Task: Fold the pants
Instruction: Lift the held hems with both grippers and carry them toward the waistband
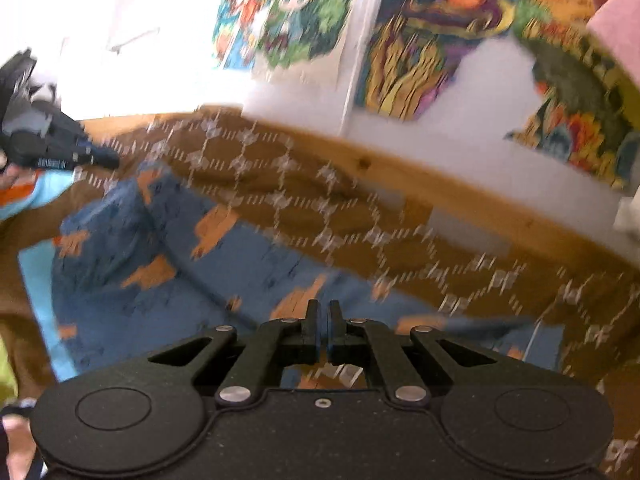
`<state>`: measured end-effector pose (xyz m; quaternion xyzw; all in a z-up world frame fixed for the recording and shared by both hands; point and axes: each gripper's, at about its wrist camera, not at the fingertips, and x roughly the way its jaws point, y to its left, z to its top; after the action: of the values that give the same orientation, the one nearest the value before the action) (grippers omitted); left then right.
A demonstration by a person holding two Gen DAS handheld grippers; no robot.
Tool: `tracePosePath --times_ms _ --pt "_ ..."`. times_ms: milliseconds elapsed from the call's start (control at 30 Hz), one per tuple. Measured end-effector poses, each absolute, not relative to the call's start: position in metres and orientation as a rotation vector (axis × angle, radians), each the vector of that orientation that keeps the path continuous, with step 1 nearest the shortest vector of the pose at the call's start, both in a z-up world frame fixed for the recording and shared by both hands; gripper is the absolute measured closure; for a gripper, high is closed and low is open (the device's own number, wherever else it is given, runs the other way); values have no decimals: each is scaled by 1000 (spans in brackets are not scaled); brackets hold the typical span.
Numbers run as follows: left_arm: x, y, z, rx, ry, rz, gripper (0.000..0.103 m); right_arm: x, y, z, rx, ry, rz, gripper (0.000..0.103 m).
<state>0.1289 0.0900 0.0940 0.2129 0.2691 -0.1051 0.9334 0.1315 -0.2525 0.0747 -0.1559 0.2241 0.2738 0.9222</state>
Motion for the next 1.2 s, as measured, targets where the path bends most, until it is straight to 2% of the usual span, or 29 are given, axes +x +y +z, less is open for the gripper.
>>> tracePosePath --times_ms 67,133,233,300,333,400,567,767,900,967,1033,1133,1200 --pt "131 85 89 465 554 -206 100 133 -243 63 -400 461 571 78" --pt "136 82 84 482 568 -203 100 138 -232 55 -493 467 579 50" --pt "138 80 78 513 576 -219 94 142 -215 46 -651 435 603 36" --pt "135 76 73 554 567 -224 79 146 -207 39 -745 412 610 29" --pt "133 75 71 576 556 -221 74 149 -204 36 -777 400 620 27" --pt "132 70 66 621 535 -215 57 156 -198 29 -838 387 633 26" --pt "145 51 47 839 491 -158 57 175 -185 17 -930 370 641 25" --pt "156 38 31 1024 453 -173 57 191 -182 10 -1018 375 647 30" --pt "150 35 23 1121 421 -195 51 194 -184 7 -1069 372 661 37" --pt "151 34 18 1144 414 -178 51 195 -183 4 -1087 379 667 52" --pt "155 34 15 1158 419 -162 51 198 -181 0 -1094 404 660 75" --pt "161 34 12 1202 423 -155 50 201 -182 -1 -1076 418 647 91" --pt "161 35 10 1244 426 -167 50 201 -183 2 -1057 411 645 96"
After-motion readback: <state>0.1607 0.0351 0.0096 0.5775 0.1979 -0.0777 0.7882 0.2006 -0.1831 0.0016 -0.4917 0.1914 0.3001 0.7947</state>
